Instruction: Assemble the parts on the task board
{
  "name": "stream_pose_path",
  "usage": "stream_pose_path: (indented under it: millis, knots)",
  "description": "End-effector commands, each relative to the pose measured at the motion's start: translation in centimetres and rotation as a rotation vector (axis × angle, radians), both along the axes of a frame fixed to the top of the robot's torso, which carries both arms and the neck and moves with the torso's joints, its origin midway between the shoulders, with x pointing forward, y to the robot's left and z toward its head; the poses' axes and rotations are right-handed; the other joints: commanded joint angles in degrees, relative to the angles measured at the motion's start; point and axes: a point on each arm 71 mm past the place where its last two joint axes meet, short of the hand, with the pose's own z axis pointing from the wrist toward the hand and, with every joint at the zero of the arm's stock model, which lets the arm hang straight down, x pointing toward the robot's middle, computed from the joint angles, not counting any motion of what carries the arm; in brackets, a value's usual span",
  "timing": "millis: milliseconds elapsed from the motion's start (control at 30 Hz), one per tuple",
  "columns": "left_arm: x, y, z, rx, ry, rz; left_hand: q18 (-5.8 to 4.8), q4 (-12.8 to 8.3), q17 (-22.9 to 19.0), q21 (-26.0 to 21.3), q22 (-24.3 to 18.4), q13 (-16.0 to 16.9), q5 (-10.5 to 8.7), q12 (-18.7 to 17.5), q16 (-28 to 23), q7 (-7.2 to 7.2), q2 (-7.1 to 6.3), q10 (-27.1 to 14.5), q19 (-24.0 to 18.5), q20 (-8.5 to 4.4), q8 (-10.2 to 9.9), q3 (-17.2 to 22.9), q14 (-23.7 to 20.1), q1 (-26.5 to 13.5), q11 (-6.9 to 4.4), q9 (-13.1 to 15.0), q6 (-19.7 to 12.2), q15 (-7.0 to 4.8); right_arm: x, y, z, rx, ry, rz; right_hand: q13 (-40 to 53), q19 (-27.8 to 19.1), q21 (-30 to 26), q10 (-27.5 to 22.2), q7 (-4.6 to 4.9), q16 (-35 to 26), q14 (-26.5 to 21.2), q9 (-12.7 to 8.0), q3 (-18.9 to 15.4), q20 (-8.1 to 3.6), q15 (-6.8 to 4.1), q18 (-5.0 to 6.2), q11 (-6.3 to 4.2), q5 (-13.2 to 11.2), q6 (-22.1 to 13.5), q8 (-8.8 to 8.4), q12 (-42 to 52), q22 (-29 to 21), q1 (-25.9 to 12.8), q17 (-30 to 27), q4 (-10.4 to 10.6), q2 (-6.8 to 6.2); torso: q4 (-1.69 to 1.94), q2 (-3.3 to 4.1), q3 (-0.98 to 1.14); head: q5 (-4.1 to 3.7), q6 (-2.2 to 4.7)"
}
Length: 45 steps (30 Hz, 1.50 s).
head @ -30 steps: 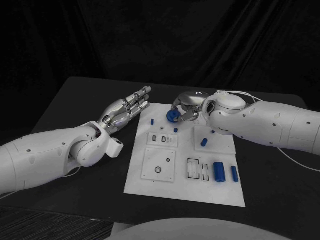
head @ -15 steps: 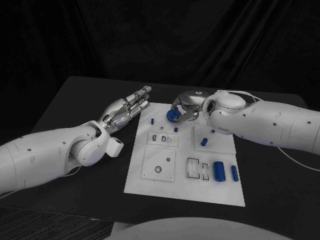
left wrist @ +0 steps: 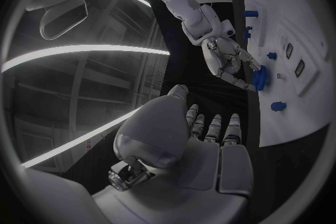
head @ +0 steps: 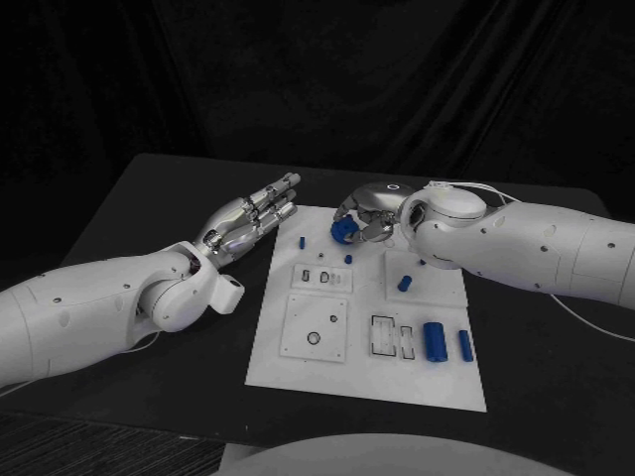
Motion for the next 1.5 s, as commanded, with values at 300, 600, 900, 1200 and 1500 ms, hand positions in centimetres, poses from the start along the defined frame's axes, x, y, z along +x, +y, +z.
stream_pose_path:
  millis: [300, 600, 900, 1200, 1500]
  knots:
    - [-0.1, -0.1, 0.0, -0.011, 0.001, -0.014, 0.49, -0.1, 0.0, -0.1, 0.0, -0.1, 0.3, -0.4, -0.2, 0.34, 0.19, 0.0, 0.0, 0.69, 0.3, 0.7, -0.1, -0.1, 0.57, 0.1, 0.3, 0.52, -0.1, 0.0, 0.0, 0.011, -0.015, 0.012, 15.1, 1.8, -0.5, 6.0, -0.96, 0.2, 6.0, -1.4, 0.2, -0.82, -0.88, 0.14, -0.91, -0.5, -1.2, -0.35, 0.1, 13.1, -0.3, 15.1, 0.0, 1.13, -0.05, 0.01, -0.03, 0.15, -0.22]
    - [-0.2, -0.1, 0.0, -0.01, 0.003, -0.015, 0.5, -0.2, 0.0, 0.0, 0.0, -0.1, 0.33, -0.4, -0.2, 0.38, 0.21, 0.0, 0.0, 0.78, 0.3, 0.9, -0.1, -0.1, 0.59, 0.1, 0.4, 0.64, -0.1, 0.0, 0.1, 0.018, -0.027, 0.006, 15.1, 1.7, -0.7, 6.0, -0.07, 0.2, 6.0, -3.5, -0.5, -1.12, -1.03, 0.16, -0.89, -7.2, -1.6, -0.25, 0.1, 13.1, -0.3, 15.1, 0.1, 1.75, 0.0, 0.04, 0.0, 0.17, -0.2]
    - [-0.2, -0.1, 0.0, -0.01, 0.004, -0.016, 0.51, -0.4, 0.0, 0.0, 0.0, -0.1, 0.37, -0.4, -0.2, 0.41, 0.25, 0.0, 0.0, 0.9, 0.3, 1.3, -0.1, 0.0, 0.62, 0.1, 0.5, 0.75, -0.1, 0.3, 0.3, 0.033, -0.043, 0.013, 15.1, 1.7, -0.8, 6.0, -0.38, 0.2, 6.0, -4.1, -0.7, -1.13, -1.05, 0.17, -0.98, -8.7, -2.3, -0.4, 0.1, 13.1, 0.2, 15.1, -0.3, 1.8, 0.04, 0.02, -0.02, 0.2, -0.3]
    - [-0.2, 0.0, 0.0, -0.008, 0.005, -0.012, 0.51, -0.7, 0.0, 0.0, 0.0, -0.1, 0.38, -0.4, -0.2, 0.42, 0.24, 0.0, 0.1, 1.0, 0.4, 1.8, -0.1, 0.2, 0.63, 0.1, 0.5, 0.81, 0.0, -0.4, 0.5, 0.049, -0.069, 0.004, 15.1, 1.8, -0.7, 6.0, 0.61, 0.2, 6.0, -3.7, -1.0, -1.07, -0.92, 0.14, -0.64, -8.9, 1.6, 0.3, 0.1, 13.1, 0.6, 15.1, -0.5, 1.87, 0.0, -0.09, -0.04, 0.41, -0.07]
    - [-0.2, 0.0, 0.0, -0.008, 0.005, -0.014, 0.51, -0.9, 0.0, 0.0, 0.1, -0.1, 0.37, -0.4, -0.2, 0.43, 0.21, 0.0, 0.1, 1.03, 0.4, 2.0, -0.1, 0.2, 0.64, 0.2, 0.6, 0.83, 0.1, -1.1, -0.2, -0.002, -0.008, -0.016, 15.1, 1.8, -0.8, 6.0, 2.05, 0.2, 6.0, -5.2, -2.8, -0.24, 0.09, 0.15, 0.59, -10.6, -0.9, -0.45, 0.1, 13.1, -1.2, 15.1, 0.5, 1.58, -0.01, 0.05, 0.03, 0.27, 0.04]
